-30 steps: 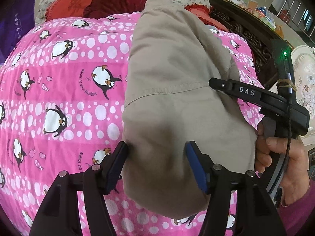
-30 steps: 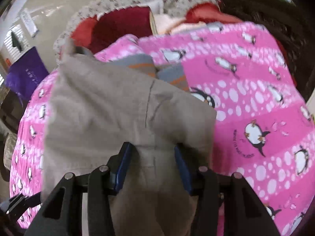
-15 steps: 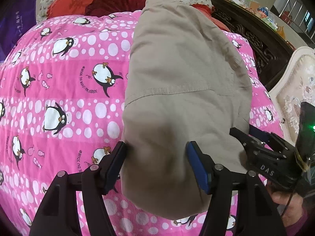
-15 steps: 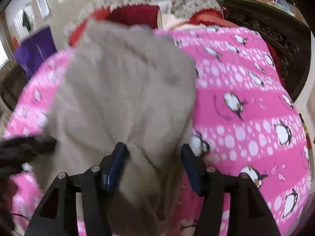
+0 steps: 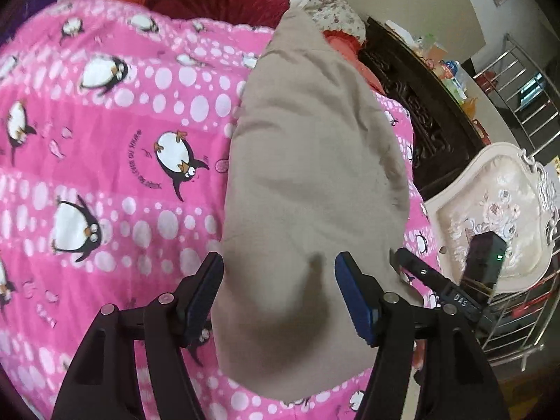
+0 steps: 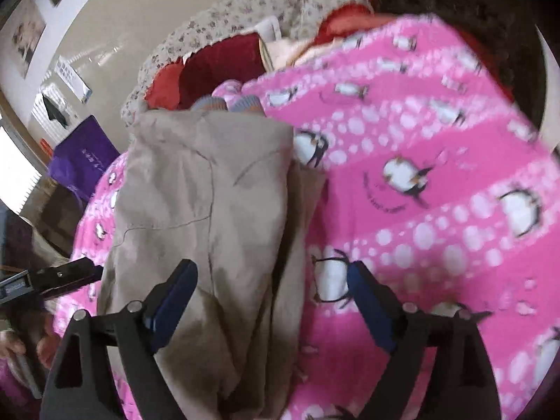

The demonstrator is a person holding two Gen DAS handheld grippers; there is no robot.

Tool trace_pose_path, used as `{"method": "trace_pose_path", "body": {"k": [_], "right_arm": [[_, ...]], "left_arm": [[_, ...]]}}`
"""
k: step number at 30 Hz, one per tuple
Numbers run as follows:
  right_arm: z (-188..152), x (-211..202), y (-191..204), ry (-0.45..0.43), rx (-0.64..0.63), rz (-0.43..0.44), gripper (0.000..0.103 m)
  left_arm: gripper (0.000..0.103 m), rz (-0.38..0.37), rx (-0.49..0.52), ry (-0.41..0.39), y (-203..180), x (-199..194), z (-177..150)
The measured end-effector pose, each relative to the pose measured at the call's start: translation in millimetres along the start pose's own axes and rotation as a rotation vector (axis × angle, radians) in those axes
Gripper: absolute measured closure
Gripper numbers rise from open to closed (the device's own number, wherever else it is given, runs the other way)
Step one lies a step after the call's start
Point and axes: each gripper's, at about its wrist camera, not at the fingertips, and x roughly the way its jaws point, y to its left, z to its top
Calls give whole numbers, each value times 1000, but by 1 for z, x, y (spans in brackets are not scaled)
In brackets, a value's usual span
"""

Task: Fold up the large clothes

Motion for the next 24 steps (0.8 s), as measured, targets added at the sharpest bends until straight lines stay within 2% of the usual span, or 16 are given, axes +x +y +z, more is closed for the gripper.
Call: {"method": "trace_pose_path", "body": {"k": [2,7,10,11,13,14,15,16,18,21,24], "right_arm": [[5,16,-6,30,12,37,13],[17,46,-8,63,23,149,13],[22,67,-9,102,66,202,12],[24,72,-8,103,71,198,13],[27,74,-2,107,60,203,35],[29,73,4,125,59,225,51],[30,70,9,126,54,223,55],[31,64,18,120,33,214,57],[30,51,35,113,-10,230,58],[22,24,64,121,-57,262,58],[-1,6,89,145,-78,313,58]], "left_arm": [[47,-29,-6,30,4,12,4],[42,-32,4,91,4,42,9],[42,-59,-46,108,7,55,13],[44,-62,-51,113,8,57,14],[67,-52,-26,102,3,55,14],[73,-53,-13,92,-1,51,14],[82,-56,-1,77,-5,43,12],[87,-56,6,68,-9,36,12],[90,-62,35,46,-17,15,7],[90,-35,122,7,-30,-34,-11],[90,15,158,24,-23,-74,-37]]}}
